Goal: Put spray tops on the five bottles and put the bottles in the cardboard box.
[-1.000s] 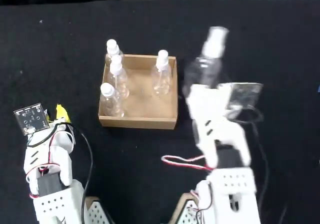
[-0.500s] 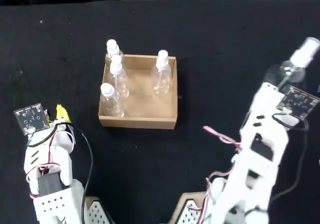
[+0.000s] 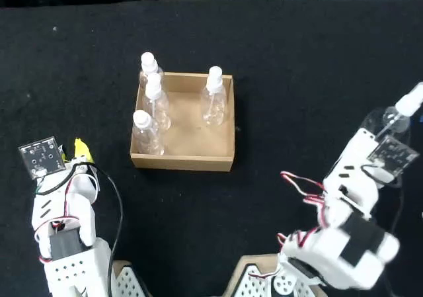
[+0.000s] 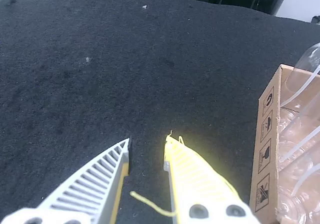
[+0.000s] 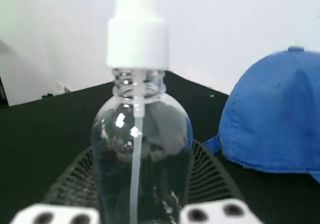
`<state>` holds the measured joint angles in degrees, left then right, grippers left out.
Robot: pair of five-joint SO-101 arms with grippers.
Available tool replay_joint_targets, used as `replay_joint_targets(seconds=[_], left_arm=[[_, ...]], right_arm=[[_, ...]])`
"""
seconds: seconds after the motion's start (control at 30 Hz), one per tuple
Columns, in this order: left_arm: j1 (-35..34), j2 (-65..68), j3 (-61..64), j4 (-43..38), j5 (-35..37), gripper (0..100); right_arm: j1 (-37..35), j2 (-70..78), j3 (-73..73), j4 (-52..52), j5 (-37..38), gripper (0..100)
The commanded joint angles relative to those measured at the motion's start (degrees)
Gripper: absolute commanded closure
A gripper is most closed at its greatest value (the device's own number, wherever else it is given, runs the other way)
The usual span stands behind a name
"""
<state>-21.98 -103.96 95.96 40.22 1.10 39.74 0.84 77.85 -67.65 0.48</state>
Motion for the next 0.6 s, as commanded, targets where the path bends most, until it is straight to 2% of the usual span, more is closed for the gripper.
replay_joint_targets(seconds=[0.0, 0.57], left_arm=[[-0.6, -0.6, 1.4, 0.4, 0.2, 89], [-0.6, -0.6, 1.4, 0.4, 0.2, 89]], right_arm=[[1.0, 5.8, -1.8, -9.8, 0.5, 98.8], [1.0, 33.0, -5.1, -32.4, 0.5, 98.7]])
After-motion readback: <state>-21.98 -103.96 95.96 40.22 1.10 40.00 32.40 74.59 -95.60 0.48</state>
